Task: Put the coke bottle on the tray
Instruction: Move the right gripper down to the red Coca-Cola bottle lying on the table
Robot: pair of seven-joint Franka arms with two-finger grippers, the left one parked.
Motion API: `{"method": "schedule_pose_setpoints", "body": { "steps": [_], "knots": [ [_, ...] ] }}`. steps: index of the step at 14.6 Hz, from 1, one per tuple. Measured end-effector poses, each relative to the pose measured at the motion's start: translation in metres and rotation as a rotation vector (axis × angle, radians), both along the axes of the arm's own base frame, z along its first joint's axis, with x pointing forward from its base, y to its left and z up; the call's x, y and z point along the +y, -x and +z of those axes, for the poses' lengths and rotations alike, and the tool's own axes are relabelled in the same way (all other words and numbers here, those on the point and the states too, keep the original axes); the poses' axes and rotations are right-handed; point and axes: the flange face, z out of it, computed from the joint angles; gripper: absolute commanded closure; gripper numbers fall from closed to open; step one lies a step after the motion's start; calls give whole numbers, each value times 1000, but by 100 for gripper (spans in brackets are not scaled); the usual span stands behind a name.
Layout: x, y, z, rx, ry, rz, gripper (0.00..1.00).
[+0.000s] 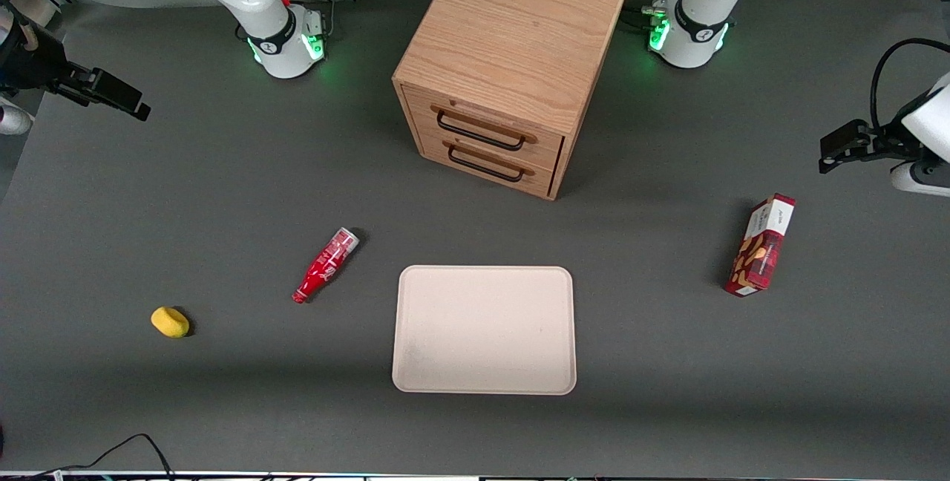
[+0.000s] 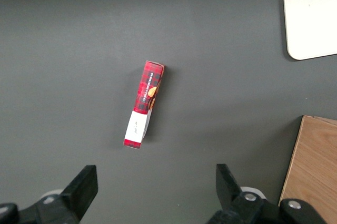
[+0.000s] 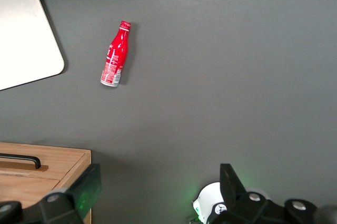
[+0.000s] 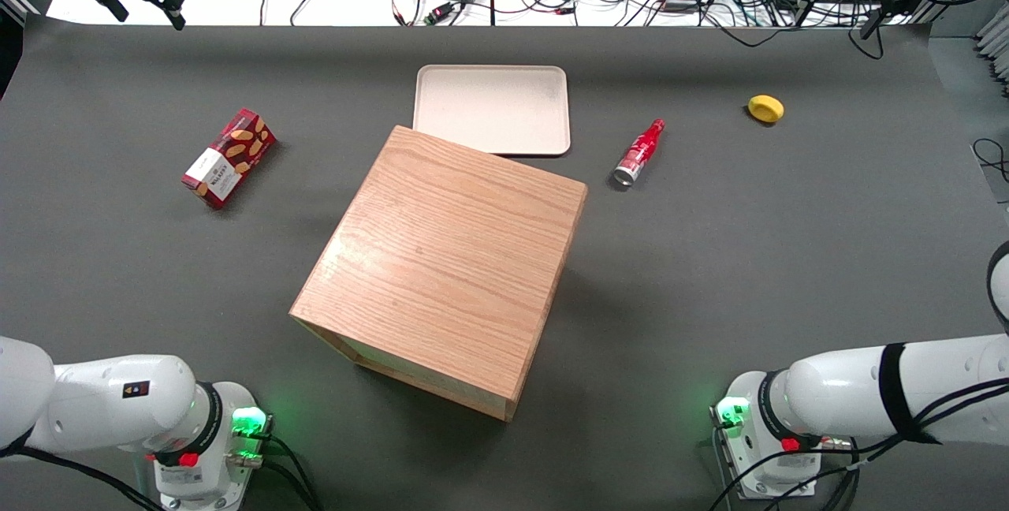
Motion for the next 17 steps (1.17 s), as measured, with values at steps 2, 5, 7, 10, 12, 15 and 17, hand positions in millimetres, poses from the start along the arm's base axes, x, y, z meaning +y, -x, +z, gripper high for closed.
{"method": "schedule_pose_setpoints", "body": {
  "steps": [2, 5, 7, 10, 12, 15, 17],
  "knots": [
    [1, 0, 0, 0, 0, 2, 0],
    [3, -1, -1, 3, 1, 6, 0],
    [5, -2, -7, 19, -1, 27, 0],
    [26, -10, -15, 8, -5, 69, 0],
    [56, -26, -31, -21, -1, 49, 0],
    [96, -68, -97, -10, 1, -90, 0],
    [106, -97, -164, 43, 6, -180, 0]
  ]
}}
